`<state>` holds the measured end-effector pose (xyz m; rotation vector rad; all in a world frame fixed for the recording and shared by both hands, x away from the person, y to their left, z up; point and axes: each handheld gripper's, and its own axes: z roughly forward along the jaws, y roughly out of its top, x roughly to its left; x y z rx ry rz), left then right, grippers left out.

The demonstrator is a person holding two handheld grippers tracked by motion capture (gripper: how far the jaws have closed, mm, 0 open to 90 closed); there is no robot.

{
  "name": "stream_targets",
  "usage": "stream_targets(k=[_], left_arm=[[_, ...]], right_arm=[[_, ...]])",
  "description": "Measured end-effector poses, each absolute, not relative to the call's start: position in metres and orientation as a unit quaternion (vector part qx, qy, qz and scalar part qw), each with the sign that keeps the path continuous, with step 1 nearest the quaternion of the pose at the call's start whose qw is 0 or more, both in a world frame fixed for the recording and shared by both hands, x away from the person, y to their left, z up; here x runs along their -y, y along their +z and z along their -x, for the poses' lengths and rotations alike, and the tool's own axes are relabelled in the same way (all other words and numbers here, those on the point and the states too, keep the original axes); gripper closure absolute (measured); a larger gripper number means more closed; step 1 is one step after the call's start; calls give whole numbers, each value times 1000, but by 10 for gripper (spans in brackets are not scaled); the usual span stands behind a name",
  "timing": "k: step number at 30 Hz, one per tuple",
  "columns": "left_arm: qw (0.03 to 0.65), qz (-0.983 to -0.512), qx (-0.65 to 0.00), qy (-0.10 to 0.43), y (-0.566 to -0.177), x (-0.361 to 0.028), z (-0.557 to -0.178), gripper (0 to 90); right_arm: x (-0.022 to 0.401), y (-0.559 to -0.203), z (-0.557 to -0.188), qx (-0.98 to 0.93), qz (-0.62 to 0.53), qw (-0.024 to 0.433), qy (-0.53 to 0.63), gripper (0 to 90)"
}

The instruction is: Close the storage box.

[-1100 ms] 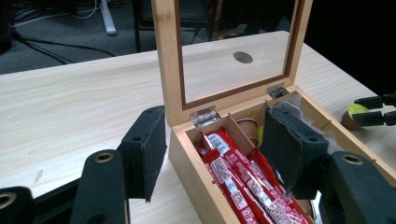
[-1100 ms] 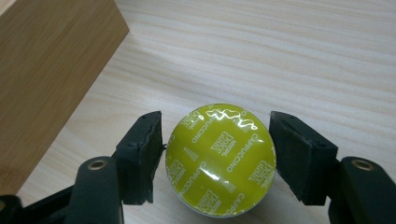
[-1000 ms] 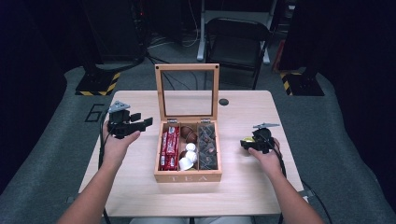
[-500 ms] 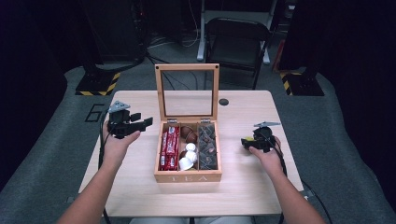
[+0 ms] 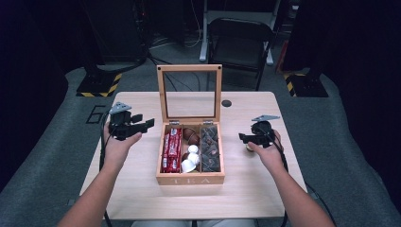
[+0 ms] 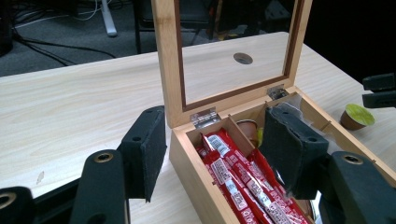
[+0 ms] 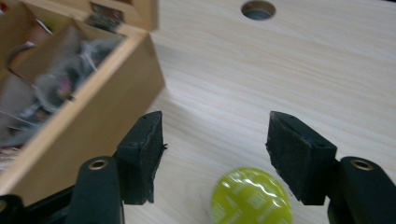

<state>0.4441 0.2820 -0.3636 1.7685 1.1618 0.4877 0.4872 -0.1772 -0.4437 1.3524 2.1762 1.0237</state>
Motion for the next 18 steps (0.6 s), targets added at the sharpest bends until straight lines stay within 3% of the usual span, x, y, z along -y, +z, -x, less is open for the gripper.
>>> stream_targets(k=[18], left_arm=[[468, -720, -473, 198, -362, -281, -446, 401]], right_arm=[[136, -402, -495, -781, -439, 183, 404, 370]])
